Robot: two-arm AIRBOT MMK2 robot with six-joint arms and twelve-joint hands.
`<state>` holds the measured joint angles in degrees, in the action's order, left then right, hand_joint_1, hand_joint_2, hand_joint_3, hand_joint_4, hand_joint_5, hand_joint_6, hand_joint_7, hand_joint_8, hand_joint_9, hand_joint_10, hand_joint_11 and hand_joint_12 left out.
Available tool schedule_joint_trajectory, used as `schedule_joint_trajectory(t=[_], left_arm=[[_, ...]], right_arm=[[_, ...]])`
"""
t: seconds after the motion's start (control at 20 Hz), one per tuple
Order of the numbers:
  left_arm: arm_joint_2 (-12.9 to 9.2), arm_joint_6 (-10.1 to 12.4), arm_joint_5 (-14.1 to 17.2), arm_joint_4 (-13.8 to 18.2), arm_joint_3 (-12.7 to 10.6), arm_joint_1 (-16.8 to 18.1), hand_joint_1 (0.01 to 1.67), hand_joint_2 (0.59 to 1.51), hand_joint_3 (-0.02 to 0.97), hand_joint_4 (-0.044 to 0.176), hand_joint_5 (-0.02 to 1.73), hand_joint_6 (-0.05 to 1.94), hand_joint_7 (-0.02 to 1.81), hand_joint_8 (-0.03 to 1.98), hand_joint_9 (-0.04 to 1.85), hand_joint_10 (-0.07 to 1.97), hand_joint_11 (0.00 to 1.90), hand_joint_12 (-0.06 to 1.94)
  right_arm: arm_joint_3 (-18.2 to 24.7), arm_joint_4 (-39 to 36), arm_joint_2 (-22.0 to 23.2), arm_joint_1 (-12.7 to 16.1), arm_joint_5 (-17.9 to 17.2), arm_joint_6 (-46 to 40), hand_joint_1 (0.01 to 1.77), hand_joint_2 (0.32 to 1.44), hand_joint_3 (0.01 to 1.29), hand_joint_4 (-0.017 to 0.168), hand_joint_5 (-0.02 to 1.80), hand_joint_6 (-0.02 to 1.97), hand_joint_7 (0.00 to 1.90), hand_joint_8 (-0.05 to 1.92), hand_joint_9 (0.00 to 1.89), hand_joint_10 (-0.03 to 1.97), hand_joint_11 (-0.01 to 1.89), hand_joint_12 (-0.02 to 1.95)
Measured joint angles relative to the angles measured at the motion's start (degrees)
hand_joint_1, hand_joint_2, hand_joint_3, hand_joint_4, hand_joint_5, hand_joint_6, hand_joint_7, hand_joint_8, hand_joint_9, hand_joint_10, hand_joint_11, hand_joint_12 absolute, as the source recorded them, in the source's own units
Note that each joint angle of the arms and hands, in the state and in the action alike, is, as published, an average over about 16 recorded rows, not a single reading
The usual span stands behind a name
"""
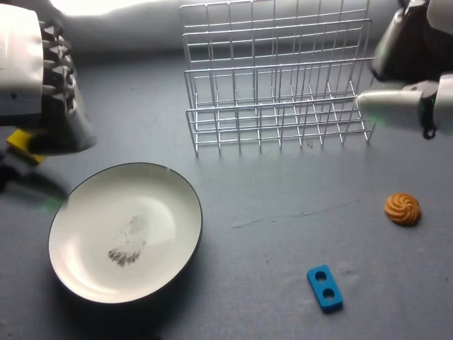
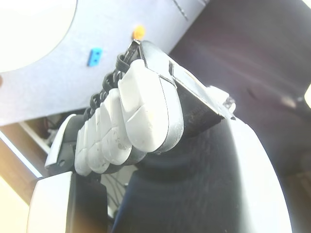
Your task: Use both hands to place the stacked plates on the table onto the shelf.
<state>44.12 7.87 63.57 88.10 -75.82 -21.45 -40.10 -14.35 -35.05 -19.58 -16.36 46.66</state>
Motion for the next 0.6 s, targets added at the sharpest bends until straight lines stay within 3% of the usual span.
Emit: schedule_joint_trajectory(t=[0.35, 0.6], left_arm=[[0.02, 1.84, 0.74, 2.01, -0.1, 0.17, 0.03, 1.103, 0.042, 0.0, 0.18, 0.18, 0.19, 0.19, 0.22, 0.2, 0.23, 0.17], [0.04, 3.17, 1.76, 4.36, -0.23, 0.05, 0.02, 1.099, 0.026, 0.002, 0.02, -0.01, 0.02, 0.0, 0.02, 0.0, 0.03, -0.01]], right_arm=[[0.04, -0.62, 0.0, 0.0, 0.0, -0.16, 0.08, 1.22, 0.04, 0.003, 0.26, 0.3, 0.28, 0.27, 0.3, 0.28, 0.35, 0.25], [0.09, -4.23, -0.3, -0.74, -1.42, -1.81, 0.32, 1.17, 0.02, 0.0, 0.04, 0.03, 0.03, 0.01, 0.04, 0.02, 0.05, 0.0]])
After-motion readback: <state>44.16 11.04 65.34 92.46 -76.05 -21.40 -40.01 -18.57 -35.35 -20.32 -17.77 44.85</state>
